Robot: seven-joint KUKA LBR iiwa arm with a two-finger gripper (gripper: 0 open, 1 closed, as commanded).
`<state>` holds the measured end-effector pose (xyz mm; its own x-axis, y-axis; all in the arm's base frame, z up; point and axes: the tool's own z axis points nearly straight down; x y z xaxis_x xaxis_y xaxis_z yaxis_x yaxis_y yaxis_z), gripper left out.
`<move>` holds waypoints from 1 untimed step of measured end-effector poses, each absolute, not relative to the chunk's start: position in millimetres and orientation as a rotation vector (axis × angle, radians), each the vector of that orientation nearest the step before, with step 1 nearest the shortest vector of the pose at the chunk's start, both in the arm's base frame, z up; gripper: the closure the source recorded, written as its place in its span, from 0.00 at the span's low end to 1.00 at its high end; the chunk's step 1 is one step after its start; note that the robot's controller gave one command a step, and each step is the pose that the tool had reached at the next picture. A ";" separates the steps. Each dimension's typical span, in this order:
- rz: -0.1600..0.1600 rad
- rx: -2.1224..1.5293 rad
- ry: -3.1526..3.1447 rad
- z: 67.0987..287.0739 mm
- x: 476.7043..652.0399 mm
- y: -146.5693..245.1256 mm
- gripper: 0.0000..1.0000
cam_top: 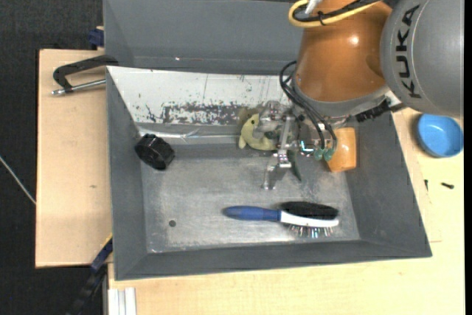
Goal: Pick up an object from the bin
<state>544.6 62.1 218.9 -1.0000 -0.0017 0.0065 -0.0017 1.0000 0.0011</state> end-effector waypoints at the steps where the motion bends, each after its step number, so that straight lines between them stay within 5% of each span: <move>1: -0.003 0.203 -3.140 69.1 508.6 -1.5 0.00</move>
Offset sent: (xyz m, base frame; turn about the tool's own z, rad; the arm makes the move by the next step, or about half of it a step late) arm -0.0370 -0.0631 -0.1489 -0.1308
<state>508.6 -1.5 69.1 -0.9917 -0.1288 -0.0048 -0.1288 0.9917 0.0013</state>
